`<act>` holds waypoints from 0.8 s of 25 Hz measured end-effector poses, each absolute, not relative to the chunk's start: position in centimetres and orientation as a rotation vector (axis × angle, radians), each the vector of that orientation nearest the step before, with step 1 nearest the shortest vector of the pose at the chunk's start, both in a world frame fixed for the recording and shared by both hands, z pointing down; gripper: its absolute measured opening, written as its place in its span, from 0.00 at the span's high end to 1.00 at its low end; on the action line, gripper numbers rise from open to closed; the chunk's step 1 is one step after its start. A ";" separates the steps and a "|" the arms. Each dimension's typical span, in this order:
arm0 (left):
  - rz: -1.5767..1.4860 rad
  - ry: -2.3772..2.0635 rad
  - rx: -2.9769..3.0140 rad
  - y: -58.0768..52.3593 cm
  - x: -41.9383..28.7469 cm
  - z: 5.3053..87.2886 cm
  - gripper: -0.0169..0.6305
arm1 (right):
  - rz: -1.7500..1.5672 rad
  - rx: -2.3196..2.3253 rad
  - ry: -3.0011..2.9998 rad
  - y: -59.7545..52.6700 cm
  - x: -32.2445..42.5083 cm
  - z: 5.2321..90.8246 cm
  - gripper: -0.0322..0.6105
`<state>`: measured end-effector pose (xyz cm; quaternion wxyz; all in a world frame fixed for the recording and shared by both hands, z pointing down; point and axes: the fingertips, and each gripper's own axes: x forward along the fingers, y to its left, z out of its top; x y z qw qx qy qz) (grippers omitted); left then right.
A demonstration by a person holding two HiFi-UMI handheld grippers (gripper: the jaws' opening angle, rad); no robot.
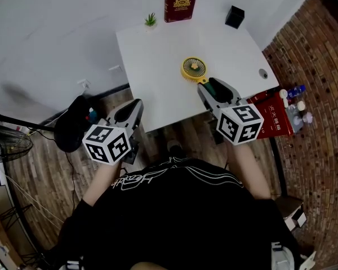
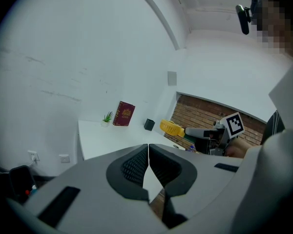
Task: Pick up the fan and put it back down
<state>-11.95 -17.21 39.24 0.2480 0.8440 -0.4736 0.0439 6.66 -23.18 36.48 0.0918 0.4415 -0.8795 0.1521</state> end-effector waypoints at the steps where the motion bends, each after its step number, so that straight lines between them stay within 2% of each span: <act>1: 0.120 -1.290 2.301 -17.2 -11.9 39.2 0.92 | 0.449 1.313 -2.615 -23.0 6.7 36.3 0.68; 20: 0.136 -1.295 2.276 -18.7 -11.0 39.7 0.92 | 0.457 1.277 -2.603 -24.6 7.2 37.1 0.68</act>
